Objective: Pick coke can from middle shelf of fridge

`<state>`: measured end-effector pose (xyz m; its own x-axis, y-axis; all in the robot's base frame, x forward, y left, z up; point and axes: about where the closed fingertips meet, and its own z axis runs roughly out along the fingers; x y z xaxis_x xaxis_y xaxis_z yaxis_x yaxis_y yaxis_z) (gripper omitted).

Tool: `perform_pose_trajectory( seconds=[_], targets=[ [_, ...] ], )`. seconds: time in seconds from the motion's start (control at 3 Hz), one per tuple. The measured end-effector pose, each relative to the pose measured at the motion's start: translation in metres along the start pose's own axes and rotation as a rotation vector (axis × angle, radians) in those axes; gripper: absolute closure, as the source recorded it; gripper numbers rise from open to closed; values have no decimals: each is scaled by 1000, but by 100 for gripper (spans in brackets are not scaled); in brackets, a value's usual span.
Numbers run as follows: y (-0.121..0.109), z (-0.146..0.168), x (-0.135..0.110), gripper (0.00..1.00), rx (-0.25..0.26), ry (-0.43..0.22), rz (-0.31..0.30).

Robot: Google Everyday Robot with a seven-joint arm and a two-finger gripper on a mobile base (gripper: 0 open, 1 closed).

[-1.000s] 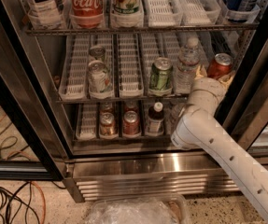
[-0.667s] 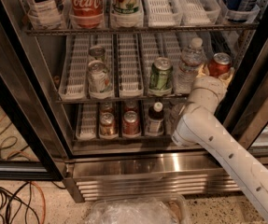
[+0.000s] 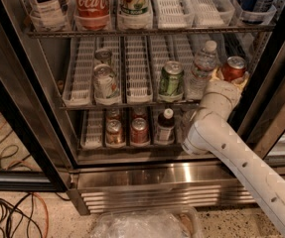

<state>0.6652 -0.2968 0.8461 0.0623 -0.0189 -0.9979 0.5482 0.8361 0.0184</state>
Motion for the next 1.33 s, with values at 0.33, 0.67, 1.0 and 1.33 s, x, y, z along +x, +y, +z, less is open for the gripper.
perform_pose_trajectory(
  seconds=[0.33,0.67,1.0,1.33],
  targets=[
    [-4,-3,-5,100,4,-1,6],
    [-11,-7,-19,100,5,-18,2],
    [-15,-11,-35,100,1,-48,0],
    [-16,-14,-48,100,-11,-76,3]
  ],
)
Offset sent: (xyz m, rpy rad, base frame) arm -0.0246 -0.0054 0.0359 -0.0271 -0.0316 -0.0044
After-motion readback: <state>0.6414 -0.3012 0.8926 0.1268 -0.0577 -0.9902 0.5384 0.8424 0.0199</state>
